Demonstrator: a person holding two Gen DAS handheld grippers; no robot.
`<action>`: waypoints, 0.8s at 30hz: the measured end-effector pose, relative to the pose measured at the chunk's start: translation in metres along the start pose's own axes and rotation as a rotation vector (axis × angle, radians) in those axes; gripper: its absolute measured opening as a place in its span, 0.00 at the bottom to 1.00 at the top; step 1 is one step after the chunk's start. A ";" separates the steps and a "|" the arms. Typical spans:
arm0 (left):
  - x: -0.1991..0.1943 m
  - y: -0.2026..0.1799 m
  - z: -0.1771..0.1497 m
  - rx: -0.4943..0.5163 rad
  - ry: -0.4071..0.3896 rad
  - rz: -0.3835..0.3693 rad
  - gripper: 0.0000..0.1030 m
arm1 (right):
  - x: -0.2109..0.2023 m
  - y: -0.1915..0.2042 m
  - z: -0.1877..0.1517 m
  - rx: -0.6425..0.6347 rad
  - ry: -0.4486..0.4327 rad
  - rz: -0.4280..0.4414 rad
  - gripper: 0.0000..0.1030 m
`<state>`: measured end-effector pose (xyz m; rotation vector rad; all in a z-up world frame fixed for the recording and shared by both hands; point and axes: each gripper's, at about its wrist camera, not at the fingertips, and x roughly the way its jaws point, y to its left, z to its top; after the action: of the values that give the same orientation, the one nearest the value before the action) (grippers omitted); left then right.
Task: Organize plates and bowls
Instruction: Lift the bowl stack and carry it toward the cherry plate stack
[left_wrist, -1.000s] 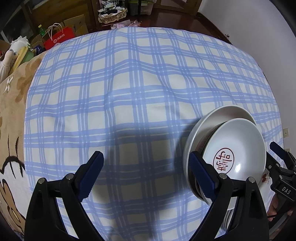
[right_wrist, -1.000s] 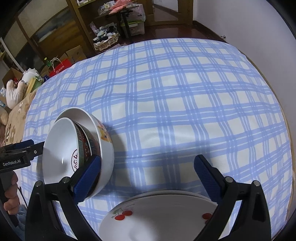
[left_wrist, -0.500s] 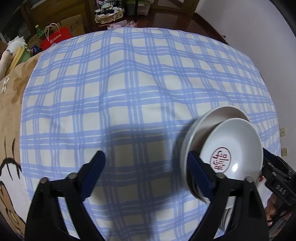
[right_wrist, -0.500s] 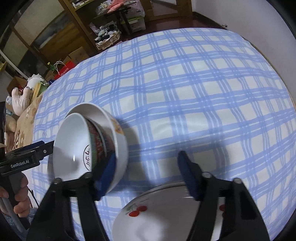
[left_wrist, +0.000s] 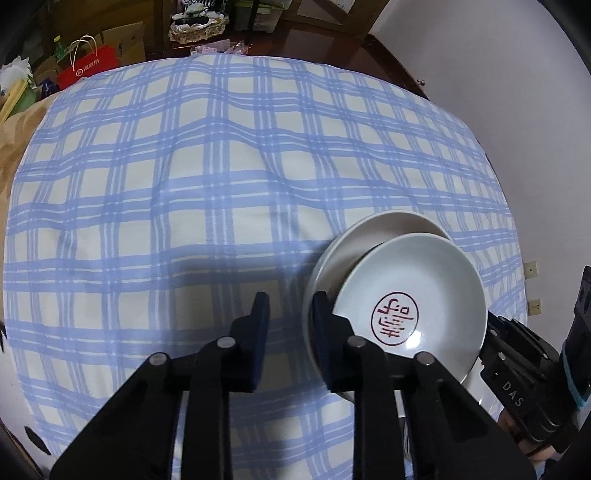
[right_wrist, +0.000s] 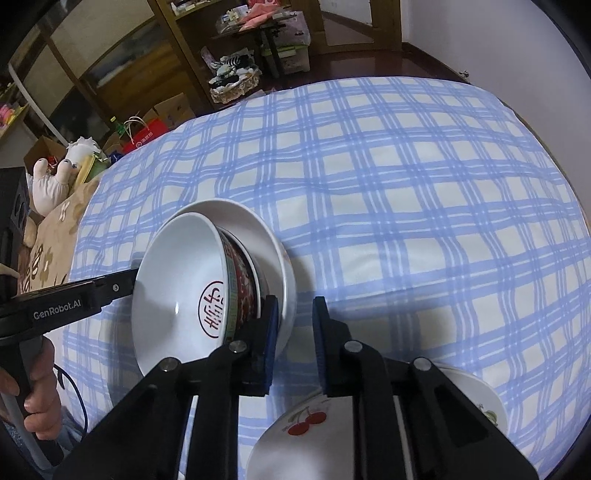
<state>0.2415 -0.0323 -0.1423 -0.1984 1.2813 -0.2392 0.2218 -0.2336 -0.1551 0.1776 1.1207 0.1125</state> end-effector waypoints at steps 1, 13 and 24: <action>0.000 -0.004 -0.002 0.001 -0.002 0.000 0.18 | 0.000 0.000 0.000 -0.001 -0.003 0.001 0.18; 0.013 -0.007 0.000 -0.010 0.007 -0.018 0.13 | 0.003 0.002 -0.001 0.000 0.002 0.022 0.10; 0.014 -0.011 0.006 -0.013 0.007 -0.017 0.13 | 0.009 -0.004 0.001 0.054 0.022 0.048 0.11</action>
<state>0.2500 -0.0473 -0.1504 -0.2198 1.2890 -0.2457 0.2270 -0.2359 -0.1634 0.2521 1.1425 0.1273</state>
